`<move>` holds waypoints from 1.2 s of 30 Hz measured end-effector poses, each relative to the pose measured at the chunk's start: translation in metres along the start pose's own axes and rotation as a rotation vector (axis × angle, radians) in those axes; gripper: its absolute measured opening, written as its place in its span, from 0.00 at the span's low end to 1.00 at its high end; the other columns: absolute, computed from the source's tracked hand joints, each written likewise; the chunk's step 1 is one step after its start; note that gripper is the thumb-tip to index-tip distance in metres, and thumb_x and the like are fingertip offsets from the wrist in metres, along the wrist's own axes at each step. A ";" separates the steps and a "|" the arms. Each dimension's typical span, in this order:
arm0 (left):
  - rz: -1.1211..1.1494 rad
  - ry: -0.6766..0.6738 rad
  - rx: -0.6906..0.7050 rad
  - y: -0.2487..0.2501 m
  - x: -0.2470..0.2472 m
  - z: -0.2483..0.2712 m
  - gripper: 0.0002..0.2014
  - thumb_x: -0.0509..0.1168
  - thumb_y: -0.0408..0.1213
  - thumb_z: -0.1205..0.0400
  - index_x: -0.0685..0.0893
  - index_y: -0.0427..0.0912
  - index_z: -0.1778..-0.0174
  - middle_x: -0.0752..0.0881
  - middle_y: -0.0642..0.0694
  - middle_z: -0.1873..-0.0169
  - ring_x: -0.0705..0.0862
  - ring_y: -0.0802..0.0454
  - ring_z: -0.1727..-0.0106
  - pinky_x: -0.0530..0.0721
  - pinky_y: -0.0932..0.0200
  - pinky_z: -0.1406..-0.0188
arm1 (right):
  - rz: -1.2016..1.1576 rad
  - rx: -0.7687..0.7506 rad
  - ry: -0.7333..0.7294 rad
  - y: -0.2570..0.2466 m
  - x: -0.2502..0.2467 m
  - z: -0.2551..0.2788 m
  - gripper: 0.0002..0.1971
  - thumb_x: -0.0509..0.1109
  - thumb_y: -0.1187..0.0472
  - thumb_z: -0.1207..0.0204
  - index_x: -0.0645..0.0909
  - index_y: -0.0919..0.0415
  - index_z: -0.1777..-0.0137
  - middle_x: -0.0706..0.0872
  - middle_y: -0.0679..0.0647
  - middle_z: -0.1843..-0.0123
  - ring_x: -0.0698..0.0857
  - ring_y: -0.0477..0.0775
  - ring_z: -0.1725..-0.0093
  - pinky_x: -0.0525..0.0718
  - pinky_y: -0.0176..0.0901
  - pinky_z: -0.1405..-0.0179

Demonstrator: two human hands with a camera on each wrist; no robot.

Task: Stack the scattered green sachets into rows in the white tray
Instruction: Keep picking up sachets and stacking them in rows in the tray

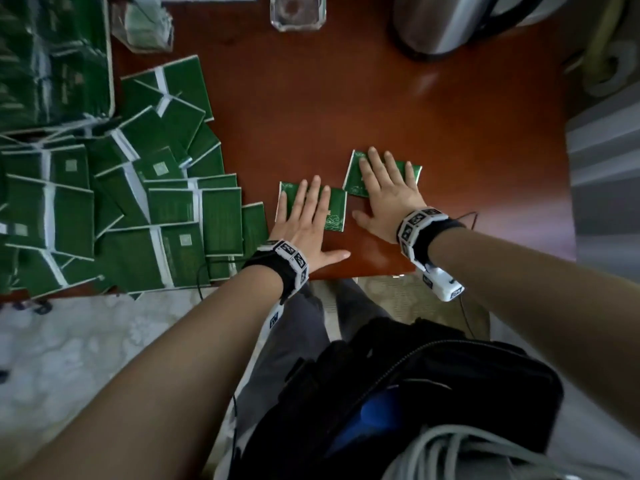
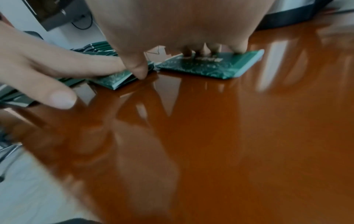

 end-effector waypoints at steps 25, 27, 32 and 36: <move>0.085 0.291 -0.194 -0.005 -0.092 0.171 0.12 0.67 0.44 0.16 0.80 0.42 0.40 0.86 0.41 0.49 0.85 0.38 0.48 0.84 0.49 0.56 | -0.030 0.032 0.182 -0.070 -0.060 0.162 0.17 0.62 0.72 0.23 0.75 0.60 0.36 0.80 0.61 0.53 0.82 0.66 0.58 0.86 0.55 0.59; 0.081 0.322 -0.237 -0.022 -0.122 0.194 0.12 0.69 0.44 0.17 0.79 0.43 0.42 0.87 0.40 0.52 0.86 0.38 0.52 0.87 0.47 0.56 | -0.019 -0.002 0.250 -0.088 -0.095 0.166 0.15 0.63 0.71 0.23 0.77 0.60 0.39 0.81 0.61 0.51 0.83 0.66 0.56 0.85 0.53 0.57; 0.048 0.402 -0.321 -0.060 -0.177 0.243 0.16 0.69 0.45 0.17 0.78 0.45 0.36 0.87 0.39 0.51 0.86 0.36 0.49 0.87 0.46 0.53 | 0.020 -0.072 0.402 -0.140 -0.168 0.174 0.12 0.64 0.66 0.23 0.77 0.57 0.41 0.80 0.59 0.53 0.81 0.64 0.58 0.82 0.50 0.59; 0.038 0.381 -0.368 -0.090 -0.201 0.257 0.24 0.67 0.45 0.16 0.74 0.46 0.24 0.85 0.36 0.40 0.85 0.35 0.41 0.85 0.47 0.47 | 0.075 -0.153 0.461 -0.180 -0.204 0.164 0.14 0.63 0.66 0.21 0.77 0.59 0.37 0.85 0.63 0.45 0.85 0.66 0.50 0.85 0.53 0.53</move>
Point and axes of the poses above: each hand's wrist, its own z-axis away from the middle knuckle, its own x-axis out of the palm, y = z × x, the point moved 5 cm from there along -z, towards the middle knuckle
